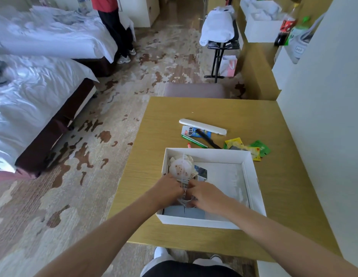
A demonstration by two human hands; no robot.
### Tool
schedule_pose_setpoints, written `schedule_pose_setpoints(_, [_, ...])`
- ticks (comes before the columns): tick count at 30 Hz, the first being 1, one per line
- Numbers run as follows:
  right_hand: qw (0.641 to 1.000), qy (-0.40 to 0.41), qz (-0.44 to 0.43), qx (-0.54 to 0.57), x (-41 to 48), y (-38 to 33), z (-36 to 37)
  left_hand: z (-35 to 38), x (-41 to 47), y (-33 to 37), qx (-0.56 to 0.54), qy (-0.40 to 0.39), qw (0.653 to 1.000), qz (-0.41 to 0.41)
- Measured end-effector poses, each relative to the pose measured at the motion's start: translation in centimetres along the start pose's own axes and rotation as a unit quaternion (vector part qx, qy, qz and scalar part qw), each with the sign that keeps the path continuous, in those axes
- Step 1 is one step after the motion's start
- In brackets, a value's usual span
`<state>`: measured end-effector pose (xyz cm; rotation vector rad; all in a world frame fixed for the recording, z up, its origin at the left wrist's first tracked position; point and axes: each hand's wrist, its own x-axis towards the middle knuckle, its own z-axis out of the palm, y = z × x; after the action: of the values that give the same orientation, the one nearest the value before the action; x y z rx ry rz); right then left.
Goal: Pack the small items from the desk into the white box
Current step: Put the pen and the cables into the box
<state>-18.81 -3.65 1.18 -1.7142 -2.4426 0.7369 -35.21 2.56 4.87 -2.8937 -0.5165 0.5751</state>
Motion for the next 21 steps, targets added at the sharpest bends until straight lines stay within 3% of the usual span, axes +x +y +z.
schedule_pose_setpoints(4, [0.990, -0.034, -0.101, -0.093, -0.6, 0.9, -0.6, 0.0, -0.2, -0.6, -0.090, -0.057, 0.994, -0.004])
schedule_pose_setpoints(8, [0.970, -0.008, -0.172, -0.169, -0.7, 1.8, -0.6, -0.6, -1.8, -1.2, -0.170, 0.000, 0.985, -0.030])
schedule_pose_setpoints(10, [0.981, -0.013, -0.157, -0.112, -0.7, 2.0, -0.7, -0.9, -2.5, -1.8, -0.257, 0.065, 0.961, -0.082])
schedule_pose_setpoints(13, [0.995, -0.015, -0.067, 0.070, -0.9, 2.7, -2.2, -1.4, -2.5, -2.9, -0.363, 0.177, 0.897, -0.181])
schedule_pose_setpoints(16, [0.982, 0.054, -0.021, 0.182, -1.0, 4.2, -5.1, -2.3, -1.1, -4.3, -0.405, 0.266, 0.840, -0.247])
schedule_pose_setpoints(21, [0.966, 0.132, 0.030, 0.220, 1.0, 7.5, -10.8, -3.7, 3.8, -8.5, -0.463, 0.282, 0.786, -0.297])
